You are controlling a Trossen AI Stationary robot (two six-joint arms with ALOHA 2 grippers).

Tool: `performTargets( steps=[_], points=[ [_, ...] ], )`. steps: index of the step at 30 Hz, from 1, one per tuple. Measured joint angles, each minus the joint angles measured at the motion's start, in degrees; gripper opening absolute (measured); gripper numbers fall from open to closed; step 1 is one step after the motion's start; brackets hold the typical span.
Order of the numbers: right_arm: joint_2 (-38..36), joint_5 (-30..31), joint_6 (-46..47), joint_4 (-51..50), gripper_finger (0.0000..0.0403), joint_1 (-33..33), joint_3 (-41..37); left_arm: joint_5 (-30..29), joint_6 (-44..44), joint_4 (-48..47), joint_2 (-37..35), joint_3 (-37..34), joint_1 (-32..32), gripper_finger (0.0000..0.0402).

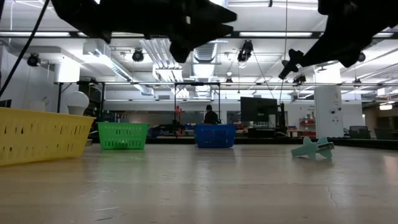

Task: Pick and place Stapler, Stapler remover, tape
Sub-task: Put the black staple remover into the yellow bin

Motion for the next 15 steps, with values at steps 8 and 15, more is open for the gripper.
performTargets(
  steps=[8,15],
  points=[
    [9.5,2.8,-6.0,0.1,0.0008,0.0,6.3,-0.6,6.3,-0.4,6.6,5.8,-0.2,0.0147],
    [16.6,2.7,-8.9,0.3,0.0008,0.0,10.8,-0.7,14.1,-1.2,9.5,8.5,-1.4,0.0132]
  ],
)
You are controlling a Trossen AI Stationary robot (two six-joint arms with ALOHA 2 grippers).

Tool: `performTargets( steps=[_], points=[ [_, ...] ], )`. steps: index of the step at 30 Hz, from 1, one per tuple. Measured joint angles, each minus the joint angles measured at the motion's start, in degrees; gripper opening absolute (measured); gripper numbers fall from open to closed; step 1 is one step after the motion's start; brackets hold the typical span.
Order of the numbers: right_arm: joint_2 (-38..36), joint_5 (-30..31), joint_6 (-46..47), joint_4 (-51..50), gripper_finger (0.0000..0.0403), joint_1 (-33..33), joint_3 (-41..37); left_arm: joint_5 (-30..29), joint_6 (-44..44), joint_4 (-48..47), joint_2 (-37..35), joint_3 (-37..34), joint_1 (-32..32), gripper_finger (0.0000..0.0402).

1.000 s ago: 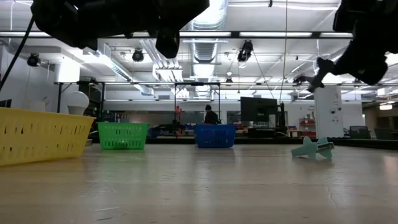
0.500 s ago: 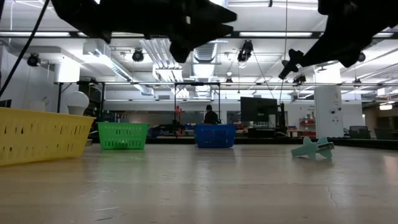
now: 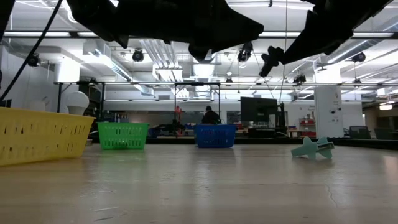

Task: Pick and place Stapler, Stapler remover, tape
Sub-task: Put the black staple remover into the yellow bin

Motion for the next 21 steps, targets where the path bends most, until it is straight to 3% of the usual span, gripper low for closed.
performTargets(
  steps=[5,21],
  points=[
    [3.6,-0.3,-0.9,0.0,0.0008,0.3,2.3,-4.1,1.2,-0.7,0.3,0.5,-0.7,0.0123],
    [10.9,-0.2,-5.6,-0.1,0.0008,0.4,9.4,-4.2,1.1,-3.8,0.0,0.5,-0.7,0.0098]
  ],
)
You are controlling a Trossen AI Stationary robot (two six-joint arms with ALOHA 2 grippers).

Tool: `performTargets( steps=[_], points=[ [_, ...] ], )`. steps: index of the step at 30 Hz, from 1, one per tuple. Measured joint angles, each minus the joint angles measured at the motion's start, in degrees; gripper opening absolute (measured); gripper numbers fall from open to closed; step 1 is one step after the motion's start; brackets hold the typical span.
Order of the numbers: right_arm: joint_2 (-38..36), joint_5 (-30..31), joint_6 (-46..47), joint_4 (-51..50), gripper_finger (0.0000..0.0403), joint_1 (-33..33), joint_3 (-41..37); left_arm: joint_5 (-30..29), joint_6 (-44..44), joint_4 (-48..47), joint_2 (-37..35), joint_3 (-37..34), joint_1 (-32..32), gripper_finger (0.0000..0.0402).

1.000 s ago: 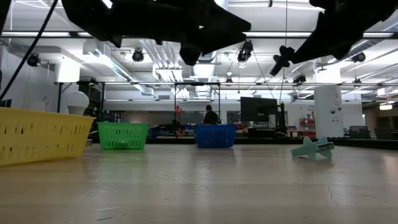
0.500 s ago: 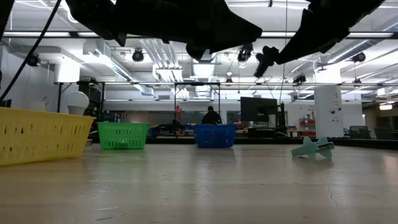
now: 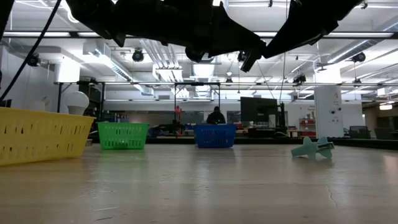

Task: Pick and place Stapler, Stapler remover, tape
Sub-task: Put the black staple remover into the yellow bin

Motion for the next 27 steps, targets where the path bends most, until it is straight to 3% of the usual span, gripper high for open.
performTargets(
  steps=[8,15,21,27],
  points=[
    [-0.9,0.0,0.1,-0.2,0.0008,0.0,0.0,-0.3,0.0,-1.2,0.0,0.4,0.0,0.0063],
    [-0.7,-0.3,0.1,-0.2,0.0009,0.0,0.0,-0.3,-0.1,-2.2,0.0,0.8,-0.2,0.001],
    [-0.7,-0.7,1.3,-0.3,0.0011,0.4,-0.3,0.0,-0.6,-2.2,0.0,0.8,-0.2,0.0008],
    [-0.7,-1.0,1.7,-1.7,0.0063,1.7,-0.4,0.9,-0.7,-2.2,0.0,0.8,-0.3,0.0004]
  ],
)
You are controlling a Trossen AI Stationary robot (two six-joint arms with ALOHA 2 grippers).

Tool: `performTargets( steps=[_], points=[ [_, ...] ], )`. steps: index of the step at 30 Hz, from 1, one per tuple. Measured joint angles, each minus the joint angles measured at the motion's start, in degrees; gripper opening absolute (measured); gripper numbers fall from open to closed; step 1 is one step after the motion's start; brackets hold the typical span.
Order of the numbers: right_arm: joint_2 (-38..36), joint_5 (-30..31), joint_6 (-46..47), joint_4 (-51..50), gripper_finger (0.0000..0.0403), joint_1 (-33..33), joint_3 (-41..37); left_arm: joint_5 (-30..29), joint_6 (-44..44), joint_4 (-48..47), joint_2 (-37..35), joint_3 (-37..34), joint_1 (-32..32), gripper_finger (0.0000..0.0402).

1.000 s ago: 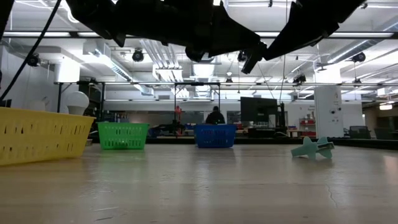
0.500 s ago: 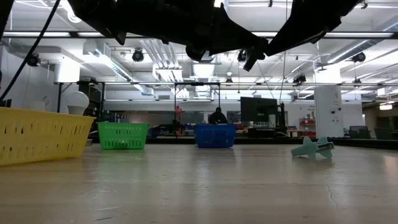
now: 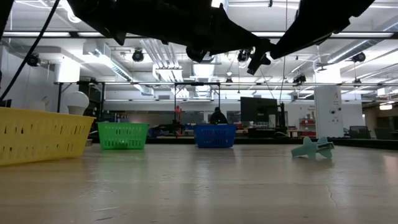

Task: Pick and place Stapler, Stapler remover, tape
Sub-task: Put the black staple remover into the yellow bin

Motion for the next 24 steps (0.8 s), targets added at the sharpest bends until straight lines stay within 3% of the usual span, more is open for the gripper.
performTargets(
  steps=[13,18,24],
  points=[
    [-0.5,-0.2,8.7,-13.9,0.023,0.6,-0.1,-0.5,0.1,-1.0,-0.8,-0.5,0.0,0.0003],
    [-0.5,-0.2,12.6,-18.7,0.0261,1.0,-0.1,-0.9,-3.4,-6.1,-3.6,-0.5,-0.5,0.0003],
    [-0.5,0.1,14.3,-21.7,0.0274,1.0,-1.1,-0.8,-9.2,-21.1,-10.1,-0.5,-3.7,0.0003]
  ],
)
